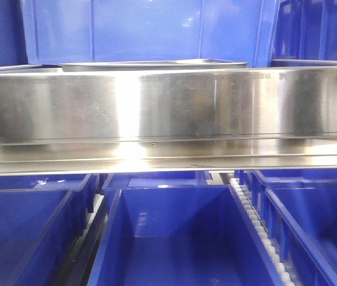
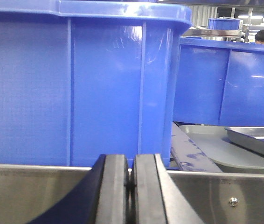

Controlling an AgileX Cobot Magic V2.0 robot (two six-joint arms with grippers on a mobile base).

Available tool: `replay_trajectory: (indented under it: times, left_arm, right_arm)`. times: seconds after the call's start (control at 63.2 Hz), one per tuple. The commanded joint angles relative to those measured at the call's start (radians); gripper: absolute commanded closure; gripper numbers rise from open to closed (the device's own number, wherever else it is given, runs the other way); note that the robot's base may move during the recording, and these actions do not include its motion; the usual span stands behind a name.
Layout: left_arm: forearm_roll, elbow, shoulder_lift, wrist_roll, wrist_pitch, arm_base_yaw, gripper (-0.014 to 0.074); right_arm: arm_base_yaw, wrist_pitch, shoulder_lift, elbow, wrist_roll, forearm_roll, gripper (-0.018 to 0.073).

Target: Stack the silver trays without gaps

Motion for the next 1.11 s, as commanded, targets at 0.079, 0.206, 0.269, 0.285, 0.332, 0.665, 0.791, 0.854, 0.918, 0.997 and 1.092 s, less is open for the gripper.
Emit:
replay_trajectory:
  times: [0.079, 0.206, 0.269, 0.285, 0.332, 0.665, 0.791, 0.854, 0.918, 0.997, 1.092]
  left_arm:
    - [-0.007, -0.002, -0.006, 0.001, -0.022, 0.003, 0.0589]
    - [-0.007, -0.002, -0.006, 0.001, -0.022, 0.003, 0.0589]
    - [-0.007, -0.002, -0.006, 0.001, -0.022, 0.003, 0.0589]
    - [-0.007, -0.002, -0.006, 0.001, -0.022, 0.003, 0.0589]
    - [-0.007, -0.002, -0.006, 0.001, -0.022, 0.003, 0.0589]
    - [-0.007, -0.002, -0.006, 0.001, -0.022, 0.003, 0.0589]
    - [-0.007, -0.002, -0.006, 0.001, -0.022, 0.003, 0.0589]
    - [-0.007, -0.002, -0.006, 0.001, -0.022, 0.003, 0.0589]
    - [-0.007, -0.002, -0.006, 0.001, -0.022, 0.003, 0.0589]
    - [-0.007, -0.002, -0.006, 0.001, -0.022, 0.003, 0.0589]
    - [-0.007, -0.002, -0.006, 0.001, -0.022, 0.003, 0.0589]
  right_arm:
    - [-0.122, 0.045, -0.146, 0.121, -0.007, 0.015, 0.0629]
    - [-0.161, 0.095, -0.146, 0.131, -0.007, 0.035, 0.0629]
    - [-0.166, 0.102, -0.146, 0.131, -0.011, 0.036, 0.0629]
    - [-0.168, 0.102, -0.146, 0.131, -0.011, 0.033, 0.0629]
    - [-0.168, 0.111, -0.146, 0.131, -0.011, 0.032, 0.0629]
    - [-0.168, 0.122, -0.146, 0.131, -0.011, 0.032, 0.0629]
    - [-0.168, 0.144, -0.146, 0.131, -0.011, 0.032, 0.0629]
    - [-0.168, 0.149, -0.146, 0.131, -0.011, 0.032, 0.0629]
    - [-0.168, 0.149, -0.146, 0.131, -0.011, 0.032, 0.0629]
    - [-0.168, 0.145, -0.146, 0.131, -0.011, 0.032, 0.0629]
    - [-0.168, 0.166, -0.146, 0.131, -0.104, 0.136, 0.0629]
